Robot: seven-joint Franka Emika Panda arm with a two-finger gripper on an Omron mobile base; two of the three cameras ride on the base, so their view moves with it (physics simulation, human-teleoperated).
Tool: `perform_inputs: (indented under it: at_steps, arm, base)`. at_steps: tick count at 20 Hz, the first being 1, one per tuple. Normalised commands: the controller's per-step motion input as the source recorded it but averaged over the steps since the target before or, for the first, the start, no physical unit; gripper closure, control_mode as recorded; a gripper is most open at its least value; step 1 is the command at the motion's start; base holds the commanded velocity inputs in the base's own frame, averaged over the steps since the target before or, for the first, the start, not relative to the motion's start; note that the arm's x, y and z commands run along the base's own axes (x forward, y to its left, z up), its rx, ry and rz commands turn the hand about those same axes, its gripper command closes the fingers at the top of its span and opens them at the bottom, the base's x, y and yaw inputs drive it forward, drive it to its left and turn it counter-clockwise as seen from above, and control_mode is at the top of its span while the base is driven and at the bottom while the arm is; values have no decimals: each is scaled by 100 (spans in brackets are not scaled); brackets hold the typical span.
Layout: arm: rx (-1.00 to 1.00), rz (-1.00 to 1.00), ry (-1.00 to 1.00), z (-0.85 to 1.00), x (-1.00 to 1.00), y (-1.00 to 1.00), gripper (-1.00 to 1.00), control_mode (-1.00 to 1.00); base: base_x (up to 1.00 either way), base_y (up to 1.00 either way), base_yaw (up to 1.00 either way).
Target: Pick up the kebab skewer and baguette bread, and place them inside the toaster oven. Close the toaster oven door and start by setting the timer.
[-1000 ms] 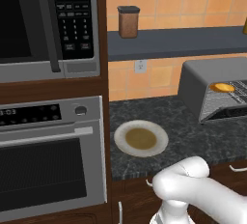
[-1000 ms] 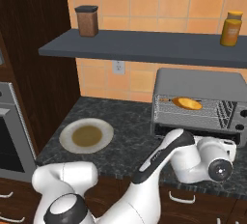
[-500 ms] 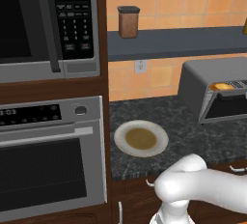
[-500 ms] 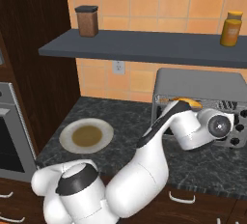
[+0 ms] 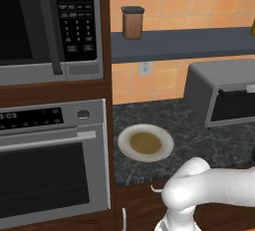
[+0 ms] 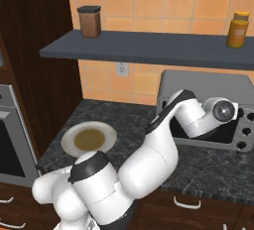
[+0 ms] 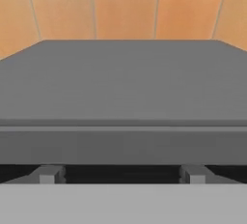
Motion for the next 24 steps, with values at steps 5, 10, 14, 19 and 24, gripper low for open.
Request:
perform_inputs:
  at_steps: [5,10,14,19,24]
  arm:
    - [0,-1,0,-1,36,0,-100,-100]
    - [0,-6,0,23,5,0,-100,-100]
    - [1,-6,0,49,0,-2,-100,-100]
    - [1,0,-2,3,-46,-47,-100,-100]
    - [3,0,-6,-14,-55,-82,-100,-100]
  base:
    - [0,0,0]
    - [0,0,0]
    - [0,0,0]
    - [0,0,0]
    - [0,0,0]
